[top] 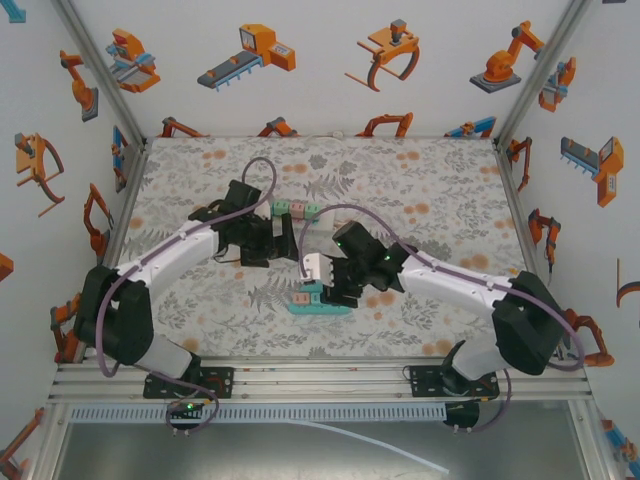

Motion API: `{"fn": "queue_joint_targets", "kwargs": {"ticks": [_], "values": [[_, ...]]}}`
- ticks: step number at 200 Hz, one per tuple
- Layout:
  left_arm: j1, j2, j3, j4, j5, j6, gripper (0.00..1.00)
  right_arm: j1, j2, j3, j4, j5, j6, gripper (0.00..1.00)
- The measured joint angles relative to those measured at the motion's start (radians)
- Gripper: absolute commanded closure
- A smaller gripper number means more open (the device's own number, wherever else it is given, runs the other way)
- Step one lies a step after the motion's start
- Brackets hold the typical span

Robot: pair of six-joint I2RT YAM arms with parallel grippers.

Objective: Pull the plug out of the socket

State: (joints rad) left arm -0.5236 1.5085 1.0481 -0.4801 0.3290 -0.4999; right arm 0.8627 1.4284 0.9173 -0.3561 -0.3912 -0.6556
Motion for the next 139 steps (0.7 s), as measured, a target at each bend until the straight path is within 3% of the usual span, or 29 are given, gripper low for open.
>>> {"fn": "queue_joint_targets", "kwargs": {"ticks": [28,54,89,139], "values": [[-0.019,0.059,0.033,0.034,0.065,0.033,0.03,-0.034,-0.125,-0.026,0.008,-0.016,-0.01,0.42],[-0.051,0.121,0.055,0.072,0.124,0.073,0.13,-0.038,-0.203,-0.087,0.022,-0.06,-0.034,0.43],[-0.065,0.198,0.064,0.106,0.173,0.105,0.27,-0.038,-0.148,-0.121,0.032,-0.096,-0.056,0.46],[-0.072,0.276,0.064,0.11,0.214,0.12,0.33,-0.038,-0.046,-0.124,0.104,-0.118,-0.073,0.58]]}}
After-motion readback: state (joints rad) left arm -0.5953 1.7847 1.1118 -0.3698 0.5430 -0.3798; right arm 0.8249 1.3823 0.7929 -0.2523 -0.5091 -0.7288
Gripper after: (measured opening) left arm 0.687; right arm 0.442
